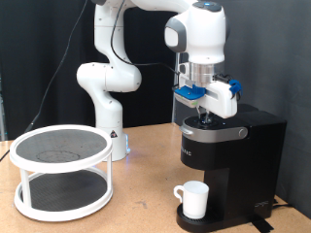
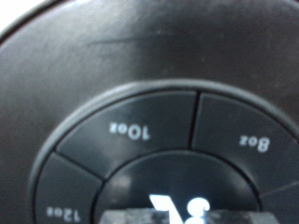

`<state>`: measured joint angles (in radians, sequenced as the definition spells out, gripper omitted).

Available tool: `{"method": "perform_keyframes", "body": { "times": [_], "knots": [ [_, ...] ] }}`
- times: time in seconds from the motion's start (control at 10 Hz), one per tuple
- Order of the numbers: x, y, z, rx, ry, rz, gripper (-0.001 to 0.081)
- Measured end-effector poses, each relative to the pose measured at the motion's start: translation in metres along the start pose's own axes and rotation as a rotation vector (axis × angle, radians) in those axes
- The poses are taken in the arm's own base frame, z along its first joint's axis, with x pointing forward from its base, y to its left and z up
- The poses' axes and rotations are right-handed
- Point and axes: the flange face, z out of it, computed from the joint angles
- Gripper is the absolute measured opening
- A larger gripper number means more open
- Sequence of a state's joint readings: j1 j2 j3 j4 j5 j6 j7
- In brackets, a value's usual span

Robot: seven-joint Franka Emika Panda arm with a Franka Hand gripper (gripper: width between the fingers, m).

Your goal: Make a cup of coffee with the keurig machine

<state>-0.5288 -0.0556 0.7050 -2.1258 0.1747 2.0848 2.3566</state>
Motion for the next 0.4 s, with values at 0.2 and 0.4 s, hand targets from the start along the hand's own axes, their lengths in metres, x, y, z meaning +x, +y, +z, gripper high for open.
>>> {"method": "perform_keyframes", "body": {
  "times": [0.2,0.4],
  "knots": [
    [0.007,0.012,-0.011,0.021,-0.043,-0.038,0.0],
    [0.019,0.021,-0.029,0.049,-0.066,-0.052,0.0]
  ]
}}
